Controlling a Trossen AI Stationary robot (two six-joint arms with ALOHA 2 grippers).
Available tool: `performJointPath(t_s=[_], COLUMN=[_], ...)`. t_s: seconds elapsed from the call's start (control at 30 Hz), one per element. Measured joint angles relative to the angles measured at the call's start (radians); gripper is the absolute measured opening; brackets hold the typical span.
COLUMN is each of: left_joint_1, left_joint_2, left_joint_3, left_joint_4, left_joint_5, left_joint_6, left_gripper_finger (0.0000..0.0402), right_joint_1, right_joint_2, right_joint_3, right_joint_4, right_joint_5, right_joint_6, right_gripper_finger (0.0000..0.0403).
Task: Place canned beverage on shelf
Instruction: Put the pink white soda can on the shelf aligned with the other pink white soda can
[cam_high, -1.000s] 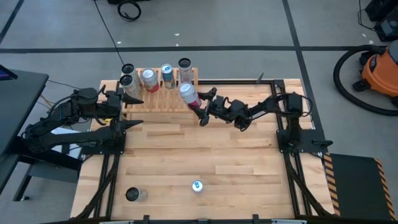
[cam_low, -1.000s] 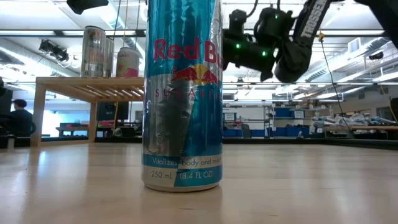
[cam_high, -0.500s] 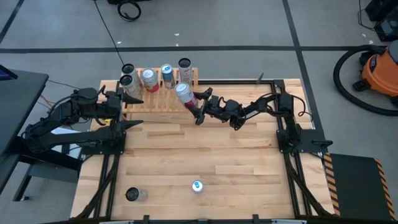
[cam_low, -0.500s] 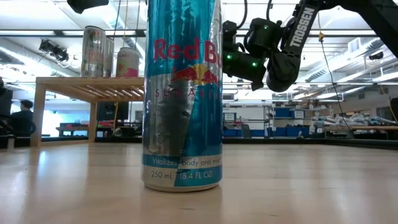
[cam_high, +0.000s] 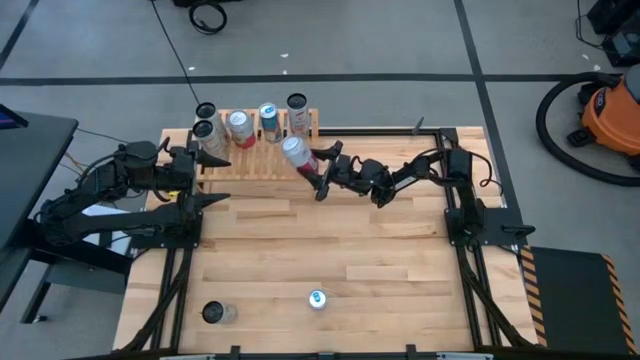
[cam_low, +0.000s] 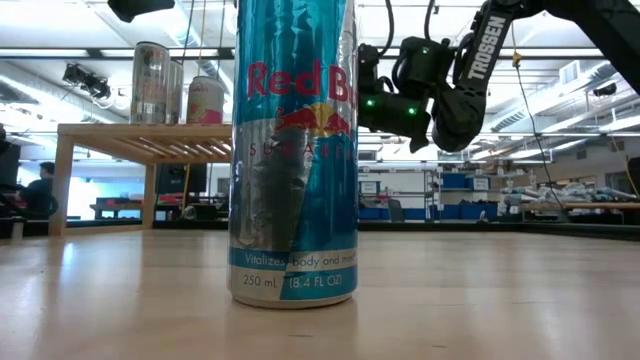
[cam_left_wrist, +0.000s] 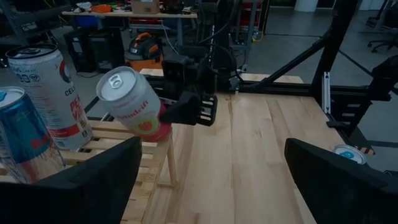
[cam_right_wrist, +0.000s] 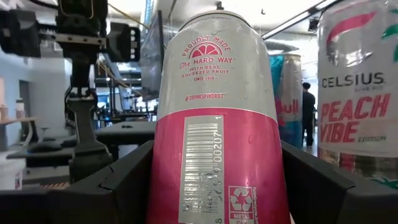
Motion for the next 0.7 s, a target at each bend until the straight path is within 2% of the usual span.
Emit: performJointPath(t_s=[0.4,0.7], left_joint_1=[0.000,0.000], left_joint_2=[0.000,0.000], left_joint_3=[0.000,0.000], left_joint_4=[0.005,0.005], left_joint_5=[0.000,0.000], left_joint_6=[0.000,-0.001], left_gripper_finger=[0.0396,0.0396], right_joint_1=[-0.013,-0.013], right_joint_2=[-0.005,-0.007], right_joint_3=[0.003,-0.011], right_joint_4=[-0.063,-0.070], right_joint_5=[-0.018,0.009], right_joint_6=[-0.009,0.052], right_gripper_finger=[0.0297,0.0311])
